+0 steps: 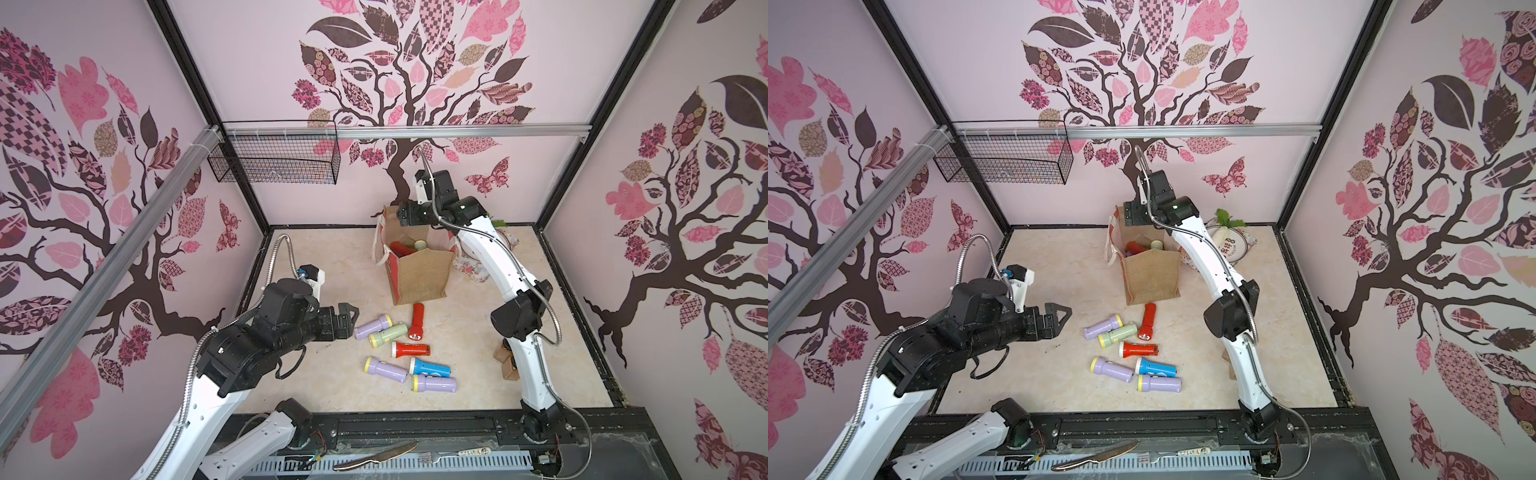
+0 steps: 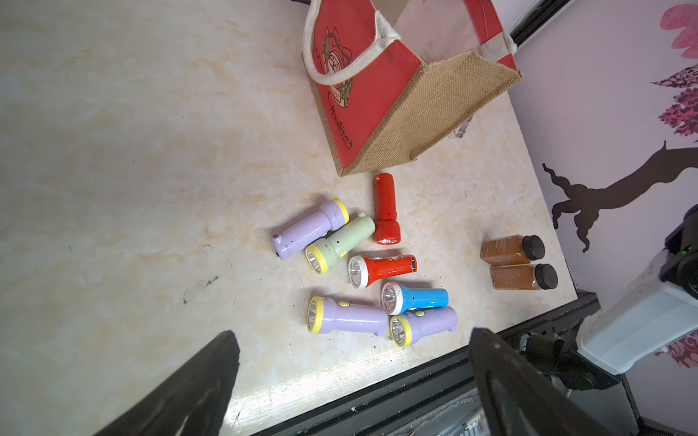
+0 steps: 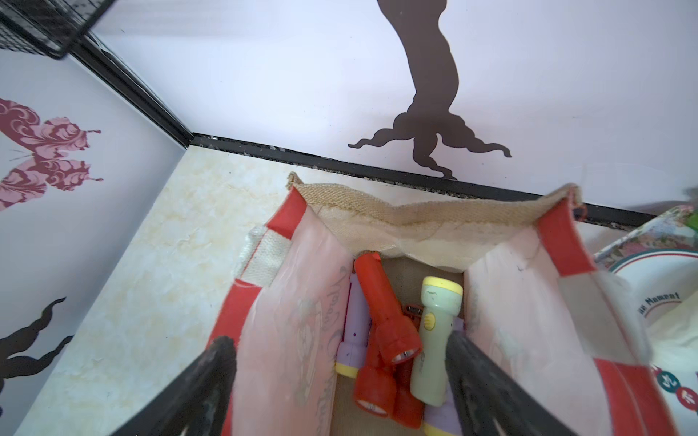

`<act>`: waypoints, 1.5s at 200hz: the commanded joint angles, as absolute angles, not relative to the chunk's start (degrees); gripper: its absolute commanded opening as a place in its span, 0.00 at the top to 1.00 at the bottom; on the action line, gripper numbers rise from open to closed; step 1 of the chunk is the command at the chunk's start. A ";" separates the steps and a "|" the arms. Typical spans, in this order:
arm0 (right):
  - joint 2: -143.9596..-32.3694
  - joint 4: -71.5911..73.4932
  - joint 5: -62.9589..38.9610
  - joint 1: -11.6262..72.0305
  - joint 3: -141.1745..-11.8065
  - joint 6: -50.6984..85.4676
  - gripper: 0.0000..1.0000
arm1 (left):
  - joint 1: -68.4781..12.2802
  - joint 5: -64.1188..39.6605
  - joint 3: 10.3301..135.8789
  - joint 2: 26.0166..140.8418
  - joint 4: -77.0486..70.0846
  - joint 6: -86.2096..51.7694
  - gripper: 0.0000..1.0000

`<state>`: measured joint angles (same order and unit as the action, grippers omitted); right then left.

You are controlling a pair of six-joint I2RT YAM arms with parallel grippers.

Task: Put the flashlights into the tote bags
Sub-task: Place the flashlight in the canvas bag, then pick up the flashlight from the center of the board.

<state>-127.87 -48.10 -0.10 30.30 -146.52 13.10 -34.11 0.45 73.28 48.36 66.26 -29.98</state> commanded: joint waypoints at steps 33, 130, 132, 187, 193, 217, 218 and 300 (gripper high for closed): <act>-114.36 -57.80 2.63 34.46 -138.20 17.12 0.08 | -34.02 -5.42 66.67 45.05 63.97 -29.18 0.03; -84.86 -44.29 -5.06 37.01 -90.83 22.32 0.03 | -34.07 -8.14 56.97 46.29 61.44 -31.96 0.05; -84.37 -43.90 -5.64 37.03 -89.90 22.04 0.03 | -34.09 -8.10 57.00 46.77 61.39 -32.00 0.05; -69.25 -32.20 -17.84 37.02 -65.88 10.40 0.00 | -33.86 -7.04 54.36 55.37 55.08 -29.56 0.05; -67.76 -31.28 -19.18 36.97 -64.00 9.24 0.00 | -33.76 -7.12 54.16 56.29 54.55 -29.03 0.04; -62.59 -27.95 -23.76 37.03 -57.98 6.12 0.00 | -32.46 -6.96 53.44 60.61 52.21 -28.02 0.05; -62.41 -27.77 -23.83 37.01 -57.69 6.00 0.00 | -32.40 -7.04 53.44 60.84 52.08 -27.94 0.05; -53.78 -24.45 -27.84 36.98 -47.52 5.88 0.00 | -27.82 -6.16 59.73 79.54 48.25 -20.40 0.16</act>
